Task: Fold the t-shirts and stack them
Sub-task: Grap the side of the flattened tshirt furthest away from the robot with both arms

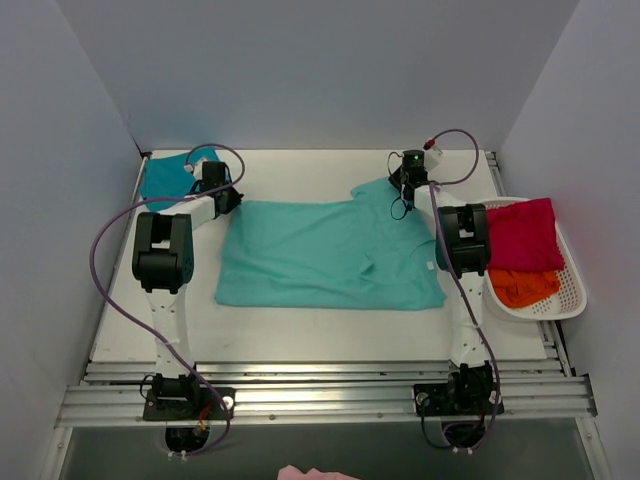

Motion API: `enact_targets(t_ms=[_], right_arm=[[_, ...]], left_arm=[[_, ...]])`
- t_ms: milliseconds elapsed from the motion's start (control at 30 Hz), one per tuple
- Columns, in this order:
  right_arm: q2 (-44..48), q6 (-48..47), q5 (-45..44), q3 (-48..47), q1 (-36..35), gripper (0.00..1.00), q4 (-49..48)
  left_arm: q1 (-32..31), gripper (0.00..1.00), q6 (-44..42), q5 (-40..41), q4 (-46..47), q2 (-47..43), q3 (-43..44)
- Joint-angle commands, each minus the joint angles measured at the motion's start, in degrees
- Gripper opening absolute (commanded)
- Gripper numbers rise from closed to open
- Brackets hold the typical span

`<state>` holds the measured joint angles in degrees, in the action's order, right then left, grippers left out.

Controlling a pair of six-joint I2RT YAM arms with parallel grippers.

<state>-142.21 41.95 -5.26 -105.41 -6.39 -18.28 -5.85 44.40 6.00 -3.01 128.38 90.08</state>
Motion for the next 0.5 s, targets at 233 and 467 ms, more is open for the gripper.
enact_targets(t_ms=[233, 467], right_arm=[[9.0, -1.3, -0.5, 7.8, 0.4, 0.00, 4.7], [13.0, -1.5, -0.6, 9.8, 0.1, 0.00, 4.2]], left_arm=[[0.1, 0.02, -2.0, -0.3, 0.0, -2.8, -0.4], [0.1, 0.02, -3.6, -0.8, 1.3, -6.3, -2.4]])
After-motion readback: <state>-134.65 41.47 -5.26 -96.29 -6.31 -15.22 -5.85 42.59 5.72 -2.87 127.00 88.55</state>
